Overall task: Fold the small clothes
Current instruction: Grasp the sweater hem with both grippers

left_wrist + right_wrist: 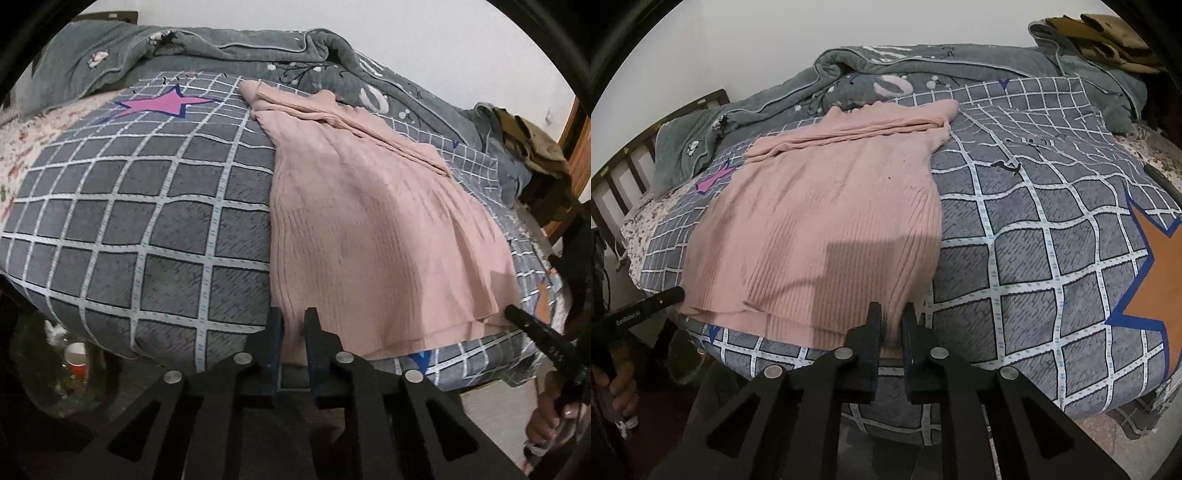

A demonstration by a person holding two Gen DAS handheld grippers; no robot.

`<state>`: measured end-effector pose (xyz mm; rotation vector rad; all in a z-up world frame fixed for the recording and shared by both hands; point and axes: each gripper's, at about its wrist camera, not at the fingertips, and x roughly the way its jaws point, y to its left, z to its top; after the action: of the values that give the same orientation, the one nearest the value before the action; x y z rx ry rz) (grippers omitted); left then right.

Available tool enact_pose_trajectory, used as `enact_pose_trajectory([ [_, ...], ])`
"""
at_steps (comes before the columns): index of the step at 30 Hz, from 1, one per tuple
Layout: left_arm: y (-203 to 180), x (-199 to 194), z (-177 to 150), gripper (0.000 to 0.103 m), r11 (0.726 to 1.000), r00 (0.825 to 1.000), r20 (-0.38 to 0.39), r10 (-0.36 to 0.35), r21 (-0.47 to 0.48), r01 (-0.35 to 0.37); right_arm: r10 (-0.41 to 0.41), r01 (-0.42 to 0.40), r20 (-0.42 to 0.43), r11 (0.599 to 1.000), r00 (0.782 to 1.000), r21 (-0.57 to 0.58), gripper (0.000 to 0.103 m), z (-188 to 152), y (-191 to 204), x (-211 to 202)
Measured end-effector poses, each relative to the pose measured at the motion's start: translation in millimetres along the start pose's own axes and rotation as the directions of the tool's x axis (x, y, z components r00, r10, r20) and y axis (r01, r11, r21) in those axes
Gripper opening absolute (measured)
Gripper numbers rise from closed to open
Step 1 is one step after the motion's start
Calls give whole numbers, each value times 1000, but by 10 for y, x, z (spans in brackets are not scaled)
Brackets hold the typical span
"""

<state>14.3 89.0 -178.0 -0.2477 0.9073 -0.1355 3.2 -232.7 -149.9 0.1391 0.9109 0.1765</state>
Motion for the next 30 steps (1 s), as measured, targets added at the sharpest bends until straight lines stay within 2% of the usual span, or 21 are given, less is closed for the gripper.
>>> enact_pose_trajectory([
  [3, 1, 38, 8, 30, 1000, 1000, -8, -18, -11, 18, 13, -13, -1, 1000, 1000, 5, 17, 5, 2, 22],
  [5, -3, 56, 17, 35, 999, 999, -4, -38, -20, 38, 24, -24, -4, 1000, 1000, 13, 19, 0, -1, 44],
  [7, -25, 74, 30, 36, 999, 999, -2, -32, -21, 32, 39, -38, -3, 999, 999, 24, 19, -5, -17, 61],
  [9, -47, 89, 40, 33, 1000, 1000, 1, -17, -23, 17, 59, -59, 1, 997, 998, 44, 19, -9, -52, 77],
  [10, -52, 94, 44, 27, 1000, 1000, 0, -5, -21, 5, 69, -69, 2, 996, 998, 54, 18, -16, -74, 81],
  [11, -53, 103, 49, 7, 1000, 1000, 0, 14, -16, -14, 76, -76, 3, 995, 997, 64, 14, -18, -93, 85],
  [12, -46, 86, 52, 7, 1000, 1000, 12, 28, -4, -28, 76, -77, 8, 995, 997, 70, 7, -21, -108, 79],
  [15, 70, -21, 73, 7, 999, 998, 46, 48, 11, -49, 64, -66, 59, 997, 996, 41, 7, -28, -185, -66],
  [17, 166, -57, 82, 7, 1000, 999, 47, 25, -17, -24, 43, -46, 74, 998, 996, 38, 6, -30, -264, -145],
  [22, 230, 30, 54, 8, 996, 1000, -1, -30, -82, 29, 58, -62, 46, 995, 997, 77, 8, -33, -361, -104],
  [24, 195, 55, 38, 12, 997, 999, -15, -33, -70, 32, 54, -56, 23, 995, 998, 82, 9, -30, -327, -35],
  [26, 174, 48, 28, 20, 997, 999, -11, -44, -56, 43, 64, -65, 17, 994, 998, 89, 18, -35, -309, -6],
  [27, 166, 44, 22, 25, 997, 998, -11, -56, -57, 56, 76, -78, 15, 993, 997, 92, 27, -35, -301, 11],
  [28, 153, 42, 20, 28, 996, 998, -11, -66, -59, 65, 82, -83, 13, 992, 997, 95, 29, -44, -297, 23],
  [29, 128, 47, 26, 33, 996, 997, -13, -72, -58, 72, 87, -87, 8, 991, 996, 101, 29, -55, -289, 43],
  [30, 106, 48, 26, 33, 996, 998, -15, -65, -54, 64, 98, -97, -10, 989, 995, 108, 29, -57, -278, 85],
])
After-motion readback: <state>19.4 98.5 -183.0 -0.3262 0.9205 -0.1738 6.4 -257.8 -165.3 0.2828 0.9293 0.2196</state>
